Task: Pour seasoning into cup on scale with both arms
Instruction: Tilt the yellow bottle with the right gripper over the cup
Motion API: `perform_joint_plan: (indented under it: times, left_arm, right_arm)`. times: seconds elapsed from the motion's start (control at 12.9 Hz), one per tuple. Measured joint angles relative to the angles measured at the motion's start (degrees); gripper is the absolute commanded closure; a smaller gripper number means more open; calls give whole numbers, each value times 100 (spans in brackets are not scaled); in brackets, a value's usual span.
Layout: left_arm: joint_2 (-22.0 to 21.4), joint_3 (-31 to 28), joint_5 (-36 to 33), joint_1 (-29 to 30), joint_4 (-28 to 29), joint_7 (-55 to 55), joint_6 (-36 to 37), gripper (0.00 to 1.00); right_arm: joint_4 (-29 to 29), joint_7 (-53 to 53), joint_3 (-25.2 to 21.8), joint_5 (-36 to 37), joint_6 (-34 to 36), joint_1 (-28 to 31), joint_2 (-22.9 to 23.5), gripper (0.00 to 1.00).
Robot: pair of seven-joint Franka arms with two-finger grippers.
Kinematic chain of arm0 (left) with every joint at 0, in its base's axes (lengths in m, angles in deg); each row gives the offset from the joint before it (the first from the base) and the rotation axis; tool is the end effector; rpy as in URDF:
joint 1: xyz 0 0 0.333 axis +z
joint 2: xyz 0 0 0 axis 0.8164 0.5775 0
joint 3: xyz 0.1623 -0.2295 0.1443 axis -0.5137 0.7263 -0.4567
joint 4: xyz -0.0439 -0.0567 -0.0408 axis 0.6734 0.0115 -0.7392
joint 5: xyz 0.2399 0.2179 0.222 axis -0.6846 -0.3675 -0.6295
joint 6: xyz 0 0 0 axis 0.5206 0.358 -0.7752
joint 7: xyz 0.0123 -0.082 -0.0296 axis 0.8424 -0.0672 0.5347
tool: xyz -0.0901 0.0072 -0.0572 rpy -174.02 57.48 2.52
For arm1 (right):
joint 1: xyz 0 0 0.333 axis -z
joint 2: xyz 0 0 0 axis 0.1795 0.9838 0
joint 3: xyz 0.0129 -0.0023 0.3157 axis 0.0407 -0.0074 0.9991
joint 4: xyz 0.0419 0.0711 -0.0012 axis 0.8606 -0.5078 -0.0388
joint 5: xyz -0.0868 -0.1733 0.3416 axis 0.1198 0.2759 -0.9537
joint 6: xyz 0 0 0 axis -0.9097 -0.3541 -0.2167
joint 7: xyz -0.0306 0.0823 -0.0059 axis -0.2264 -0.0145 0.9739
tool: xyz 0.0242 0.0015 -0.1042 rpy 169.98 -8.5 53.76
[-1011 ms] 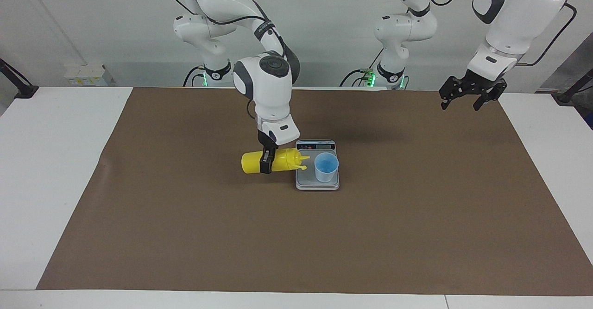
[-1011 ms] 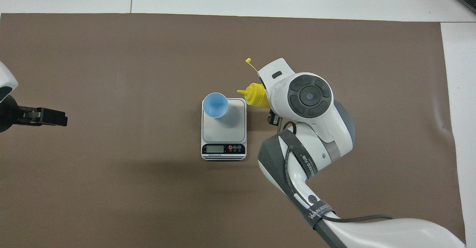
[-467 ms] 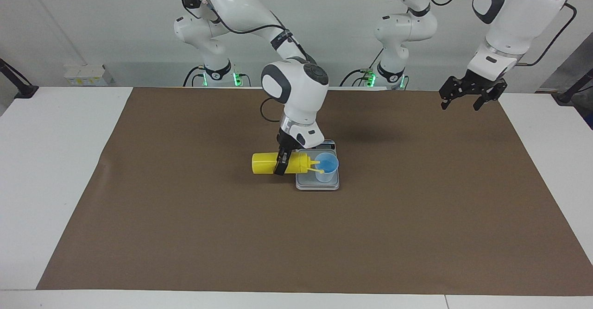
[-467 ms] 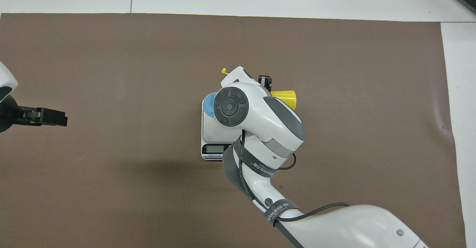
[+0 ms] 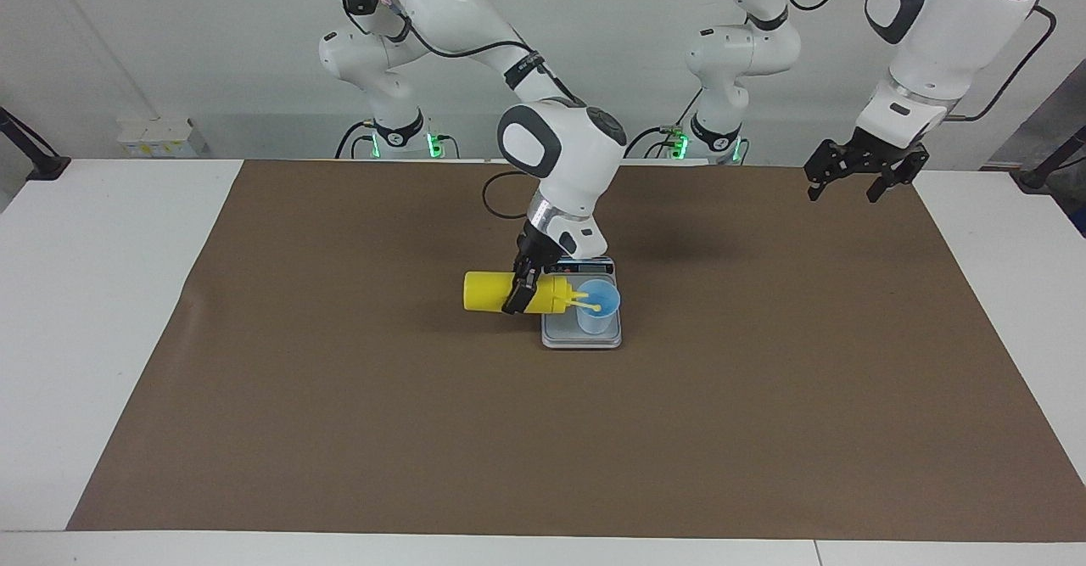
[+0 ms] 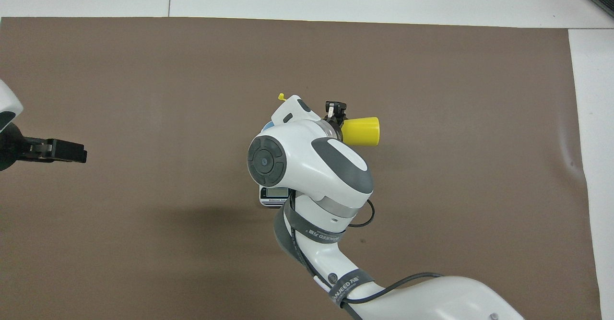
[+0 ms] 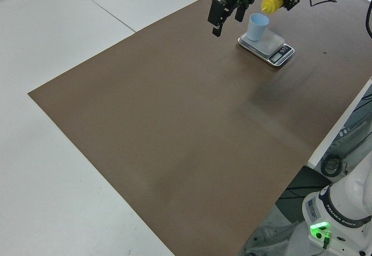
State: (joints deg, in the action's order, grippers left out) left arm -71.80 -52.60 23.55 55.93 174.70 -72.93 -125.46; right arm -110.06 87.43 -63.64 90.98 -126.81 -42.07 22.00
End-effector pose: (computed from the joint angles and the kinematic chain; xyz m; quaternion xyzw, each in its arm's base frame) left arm 0.5124 -0.0262 0.5829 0.9991 -0.0412 0.0049 0.0091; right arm 0.5594 0.3707 0.3881 0.7235 0.6322 -0.0247 0.2762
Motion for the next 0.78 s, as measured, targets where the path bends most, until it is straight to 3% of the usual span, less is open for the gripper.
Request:
perform_joint_plan:
  times: [0.78]
  left_arm:
    - [0, 0, 0, 0, 0, 1, 0, 0]
  right_arm:
    - [-164, -1032, 2, 2328, 269, -590, -41, 51]
